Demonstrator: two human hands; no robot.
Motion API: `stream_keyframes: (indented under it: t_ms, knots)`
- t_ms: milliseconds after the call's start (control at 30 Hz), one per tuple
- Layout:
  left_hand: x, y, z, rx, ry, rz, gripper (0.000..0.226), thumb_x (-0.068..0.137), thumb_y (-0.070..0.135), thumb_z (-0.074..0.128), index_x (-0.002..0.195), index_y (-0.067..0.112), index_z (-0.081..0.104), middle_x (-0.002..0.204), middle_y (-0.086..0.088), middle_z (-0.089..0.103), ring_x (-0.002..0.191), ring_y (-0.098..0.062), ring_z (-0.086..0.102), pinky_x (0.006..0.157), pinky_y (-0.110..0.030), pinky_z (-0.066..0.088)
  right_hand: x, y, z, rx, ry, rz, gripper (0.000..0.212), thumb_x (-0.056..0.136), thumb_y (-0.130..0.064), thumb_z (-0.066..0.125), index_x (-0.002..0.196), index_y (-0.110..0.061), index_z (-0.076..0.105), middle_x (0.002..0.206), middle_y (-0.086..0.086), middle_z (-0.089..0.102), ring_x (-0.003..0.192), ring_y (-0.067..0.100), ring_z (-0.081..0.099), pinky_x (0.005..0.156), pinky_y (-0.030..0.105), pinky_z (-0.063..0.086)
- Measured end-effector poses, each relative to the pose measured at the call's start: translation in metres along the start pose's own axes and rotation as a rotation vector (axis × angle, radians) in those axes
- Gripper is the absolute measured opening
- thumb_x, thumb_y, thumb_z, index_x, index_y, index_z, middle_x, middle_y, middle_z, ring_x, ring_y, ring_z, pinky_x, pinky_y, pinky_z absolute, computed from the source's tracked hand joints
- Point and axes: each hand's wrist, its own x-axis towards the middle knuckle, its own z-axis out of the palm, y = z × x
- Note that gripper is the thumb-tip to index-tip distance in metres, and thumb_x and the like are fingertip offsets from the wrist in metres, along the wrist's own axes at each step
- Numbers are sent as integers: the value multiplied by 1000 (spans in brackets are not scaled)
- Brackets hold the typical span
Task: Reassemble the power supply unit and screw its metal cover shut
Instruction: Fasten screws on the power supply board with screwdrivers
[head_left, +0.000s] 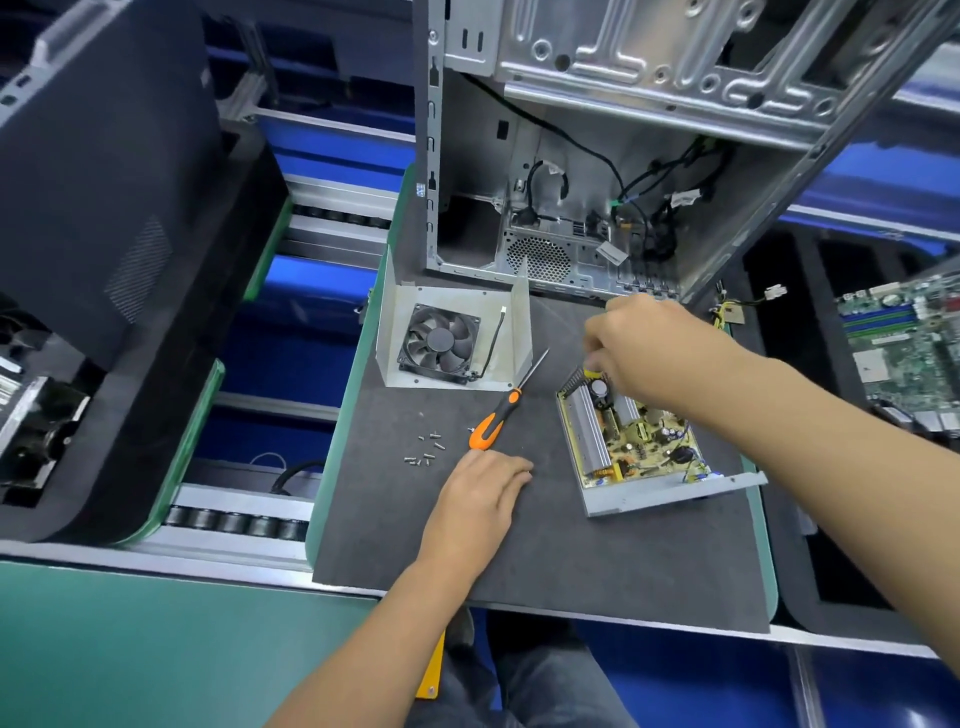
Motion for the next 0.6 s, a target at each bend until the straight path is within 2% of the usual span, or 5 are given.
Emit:
stream_keyframes:
  t_ms: [167,300,400,500,600]
  knots:
    - [-1,-1,0,-3,-10,-9,9,89,2,71,97,5,74,90,-3,70,86,-19,62,90,-24,47,2,12,7,95,-51,121,36,100,-48,48,92,-13,46,79,6,43,90,35,55,72,38,43]
    - [-1,-1,0,-9,-6,-12,8,89,2,71,97,5,74,89,-3,69,85,-20,61,89,-25,47,-3,19,2,116,-59,7,14,92,-20,62,100,-13,52,105,8,49,99,35,57,80,39,48]
    - [0,-2,2,-2,3,-13,8,89,3,71,96,5,74,88,-4,69,85,-20,62,89,-24,47,-3,14,2,5,11,14,28,99,-33,54,86,-9,56,83,8,48,93,38,61,73,39,47]
    - [0,-1,1,-31,-2,-44,8,90,4,71,97,6,75,89,-2,70,87,-19,62,91,-21,46,-4,3,9,-34,29,108,51,105,-44,39,64,-14,31,65,3,30,89,39,63,67,38,42]
    - [1,-1,0,-30,-7,-57,9,90,4,70,98,6,75,90,-1,70,88,-18,62,91,-20,45,-2,4,7,123,-50,133,41,99,-47,52,84,-10,40,82,7,43,87,36,55,68,39,42]
